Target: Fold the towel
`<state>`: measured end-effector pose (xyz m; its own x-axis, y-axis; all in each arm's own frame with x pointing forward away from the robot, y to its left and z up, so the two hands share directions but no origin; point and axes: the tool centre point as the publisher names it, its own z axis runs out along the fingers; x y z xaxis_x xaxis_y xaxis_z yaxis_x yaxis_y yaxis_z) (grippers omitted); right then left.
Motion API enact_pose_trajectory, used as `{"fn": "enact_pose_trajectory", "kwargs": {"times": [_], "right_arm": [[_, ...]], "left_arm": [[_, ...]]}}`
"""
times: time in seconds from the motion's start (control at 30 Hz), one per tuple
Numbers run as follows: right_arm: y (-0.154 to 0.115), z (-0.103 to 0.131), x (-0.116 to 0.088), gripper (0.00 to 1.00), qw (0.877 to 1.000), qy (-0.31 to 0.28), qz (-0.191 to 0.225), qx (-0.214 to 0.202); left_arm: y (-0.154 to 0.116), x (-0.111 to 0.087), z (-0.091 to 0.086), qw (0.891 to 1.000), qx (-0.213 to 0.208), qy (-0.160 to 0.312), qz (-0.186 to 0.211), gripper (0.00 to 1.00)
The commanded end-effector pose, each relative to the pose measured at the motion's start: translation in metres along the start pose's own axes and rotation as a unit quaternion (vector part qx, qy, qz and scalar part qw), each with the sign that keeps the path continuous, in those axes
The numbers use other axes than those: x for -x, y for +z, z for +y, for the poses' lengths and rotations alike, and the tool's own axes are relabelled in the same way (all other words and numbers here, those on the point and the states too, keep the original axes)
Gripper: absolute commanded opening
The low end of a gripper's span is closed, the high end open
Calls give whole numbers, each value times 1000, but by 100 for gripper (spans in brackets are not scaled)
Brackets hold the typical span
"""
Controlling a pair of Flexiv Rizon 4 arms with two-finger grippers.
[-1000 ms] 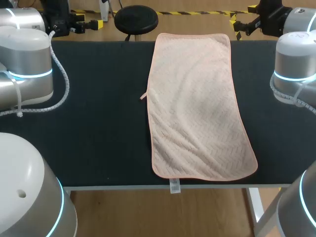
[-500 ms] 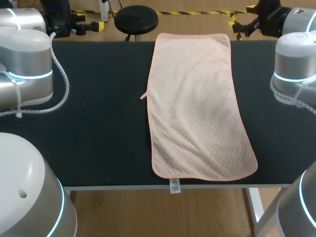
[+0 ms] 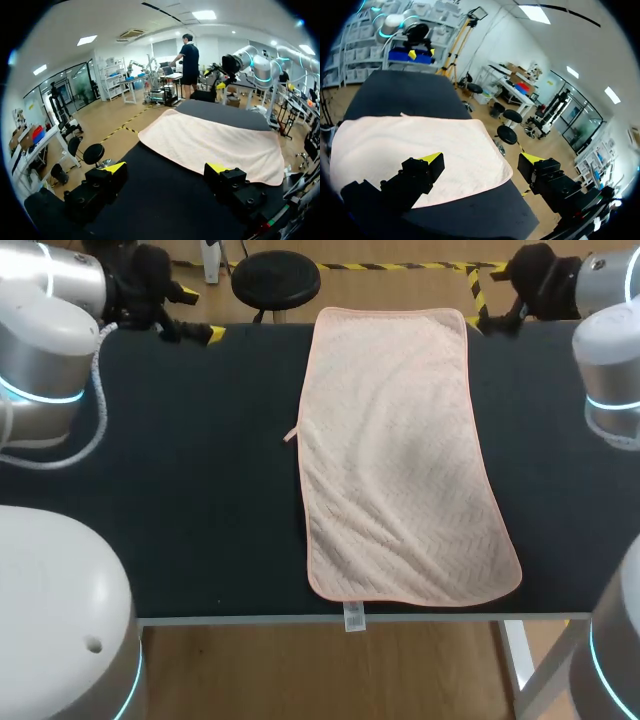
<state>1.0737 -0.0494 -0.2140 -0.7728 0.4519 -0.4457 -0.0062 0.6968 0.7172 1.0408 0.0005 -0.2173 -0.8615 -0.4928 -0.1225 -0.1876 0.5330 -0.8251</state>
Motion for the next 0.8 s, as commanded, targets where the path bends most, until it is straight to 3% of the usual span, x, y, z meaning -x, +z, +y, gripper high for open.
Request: {"fn": "enact_pose_trajectory", "kwargs": {"times": [0.03, 0.57, 0.67, 0.8], "right_arm": [[-3, 4, 5, 100, 991, -21, 64, -120], [-3, 4, 5, 100, 991, -21, 64, -120], [0, 4, 1, 100, 990, -21, 64, -123], [9, 4, -11, 100, 985, -34, 61, -157]], "left_arm": [[-9, 6, -2, 983, 127, 77, 111, 100], [-9, 6, -2, 983, 127, 77, 111, 100], [0, 1, 0, 969, 177, 111, 133, 100], [17, -6, 1, 945, 236, 155, 167, 100]]}}
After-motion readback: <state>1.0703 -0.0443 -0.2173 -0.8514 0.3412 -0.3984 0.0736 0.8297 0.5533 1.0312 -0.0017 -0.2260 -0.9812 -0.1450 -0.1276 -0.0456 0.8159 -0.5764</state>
